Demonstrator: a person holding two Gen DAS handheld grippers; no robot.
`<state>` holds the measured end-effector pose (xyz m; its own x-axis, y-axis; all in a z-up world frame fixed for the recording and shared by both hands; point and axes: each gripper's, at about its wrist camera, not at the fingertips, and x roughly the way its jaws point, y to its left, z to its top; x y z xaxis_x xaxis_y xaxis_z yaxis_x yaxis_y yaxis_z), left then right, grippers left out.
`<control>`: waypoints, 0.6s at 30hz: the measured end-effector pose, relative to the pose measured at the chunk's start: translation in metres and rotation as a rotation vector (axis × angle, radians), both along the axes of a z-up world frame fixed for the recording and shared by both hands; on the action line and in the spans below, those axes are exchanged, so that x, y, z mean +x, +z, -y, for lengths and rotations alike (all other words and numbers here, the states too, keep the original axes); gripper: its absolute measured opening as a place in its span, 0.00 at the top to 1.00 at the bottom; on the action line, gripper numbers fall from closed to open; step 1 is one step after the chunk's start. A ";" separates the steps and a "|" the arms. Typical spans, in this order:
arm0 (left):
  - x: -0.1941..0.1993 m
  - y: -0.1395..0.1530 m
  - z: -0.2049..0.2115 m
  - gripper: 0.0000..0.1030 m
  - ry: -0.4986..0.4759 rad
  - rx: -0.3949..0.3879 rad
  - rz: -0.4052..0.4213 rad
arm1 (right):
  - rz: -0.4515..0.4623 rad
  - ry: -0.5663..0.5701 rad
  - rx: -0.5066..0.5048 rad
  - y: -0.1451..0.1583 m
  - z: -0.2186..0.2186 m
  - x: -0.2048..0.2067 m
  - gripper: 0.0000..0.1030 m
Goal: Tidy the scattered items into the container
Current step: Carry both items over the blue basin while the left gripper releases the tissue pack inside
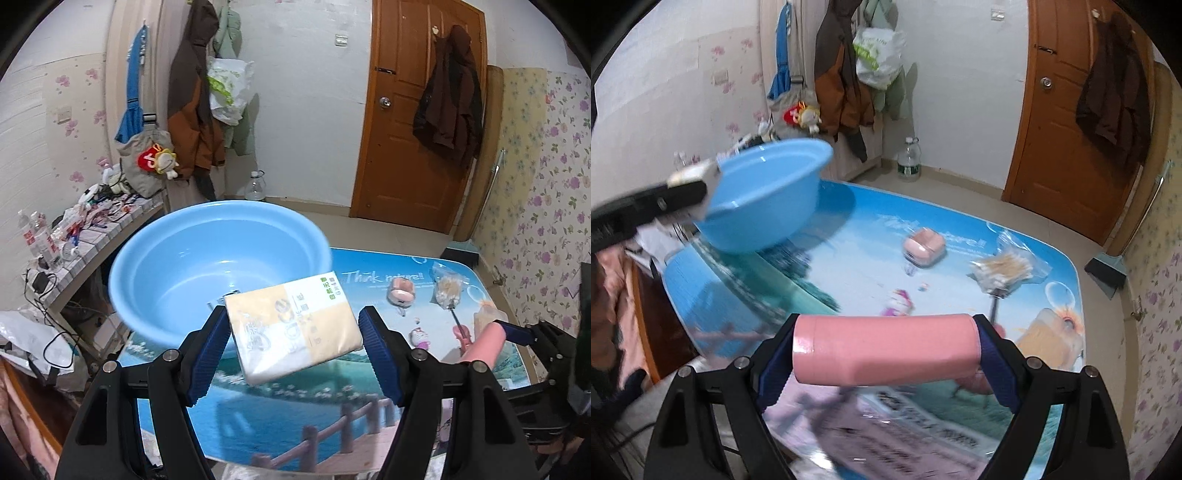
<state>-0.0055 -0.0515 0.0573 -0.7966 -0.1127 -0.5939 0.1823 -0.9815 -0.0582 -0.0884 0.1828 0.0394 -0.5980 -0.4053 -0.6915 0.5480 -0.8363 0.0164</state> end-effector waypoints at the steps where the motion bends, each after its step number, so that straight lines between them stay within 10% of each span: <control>1: 0.002 0.001 0.003 0.32 0.004 -0.003 -0.002 | -0.013 -0.005 -0.010 0.004 0.006 0.006 0.13; 18: 0.016 0.001 0.064 0.32 0.130 -0.013 -0.016 | -0.019 -0.074 -0.046 0.022 0.072 0.025 0.13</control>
<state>0.0109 -0.1159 0.0586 -0.7840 -0.2232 -0.5792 0.3070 -0.9504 -0.0494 -0.0636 0.1108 0.0613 -0.6401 -0.3908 -0.6614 0.4855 -0.8730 0.0459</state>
